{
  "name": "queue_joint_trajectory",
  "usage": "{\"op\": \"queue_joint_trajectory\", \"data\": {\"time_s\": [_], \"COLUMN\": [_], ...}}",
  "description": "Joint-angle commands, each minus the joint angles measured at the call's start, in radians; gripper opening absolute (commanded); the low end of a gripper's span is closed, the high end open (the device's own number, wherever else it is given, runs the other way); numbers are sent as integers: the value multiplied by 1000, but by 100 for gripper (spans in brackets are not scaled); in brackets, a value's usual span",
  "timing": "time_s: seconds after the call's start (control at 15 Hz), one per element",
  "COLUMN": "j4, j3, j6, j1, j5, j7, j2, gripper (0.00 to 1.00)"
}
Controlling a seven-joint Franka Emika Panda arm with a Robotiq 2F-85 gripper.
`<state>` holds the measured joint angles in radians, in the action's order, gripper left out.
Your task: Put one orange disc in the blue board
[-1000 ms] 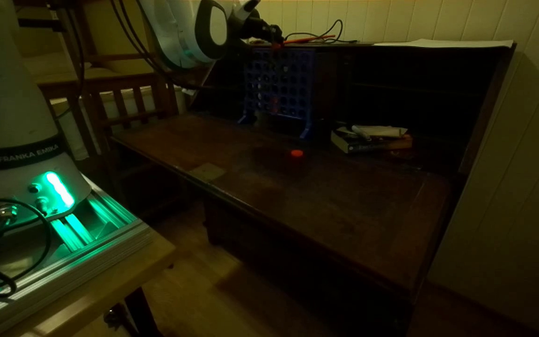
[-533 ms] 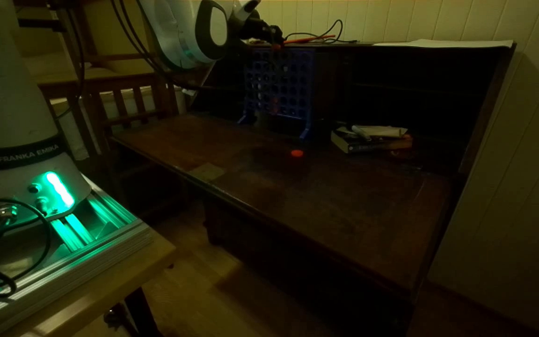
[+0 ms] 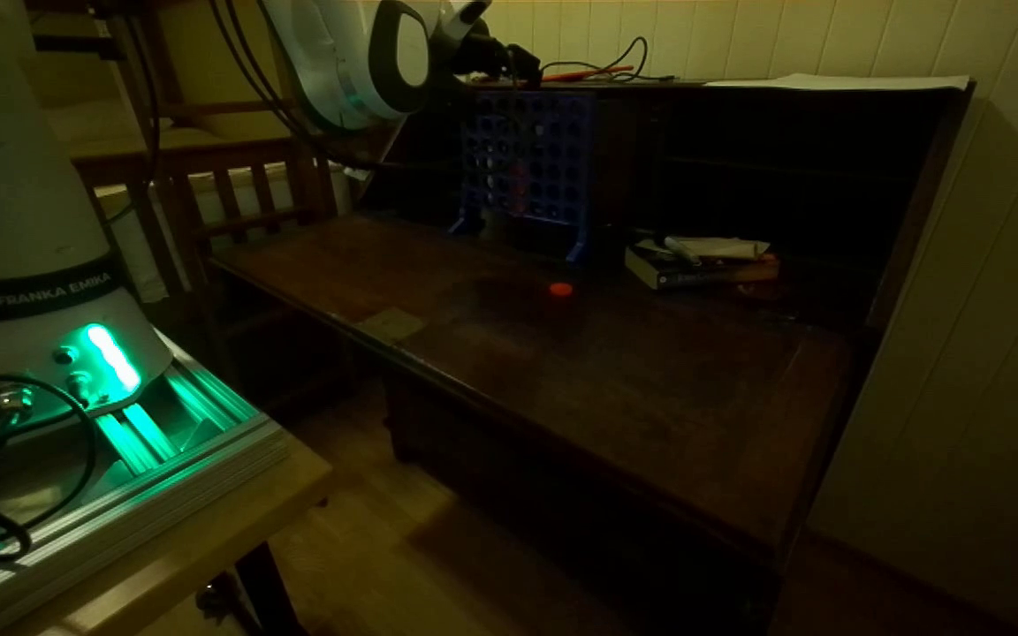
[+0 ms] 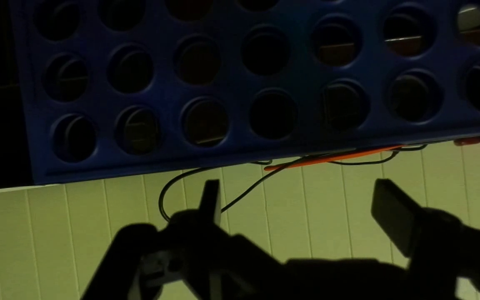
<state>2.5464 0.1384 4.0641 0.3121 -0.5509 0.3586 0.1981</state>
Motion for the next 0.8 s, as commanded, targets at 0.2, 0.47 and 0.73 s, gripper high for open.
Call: {"op": "queue_joint_trajectory", "data": {"time_s": [0.2,0.47,0.73], "j4": [-9,14,50], "j3": [1,13,31], "j6": [25,23,-27], "j1": [5,13,20], "j5": [8,-10,-60], "j7": [14,32,61], "j2": [-10,-51,-121], "gripper": [100,100,100]}}
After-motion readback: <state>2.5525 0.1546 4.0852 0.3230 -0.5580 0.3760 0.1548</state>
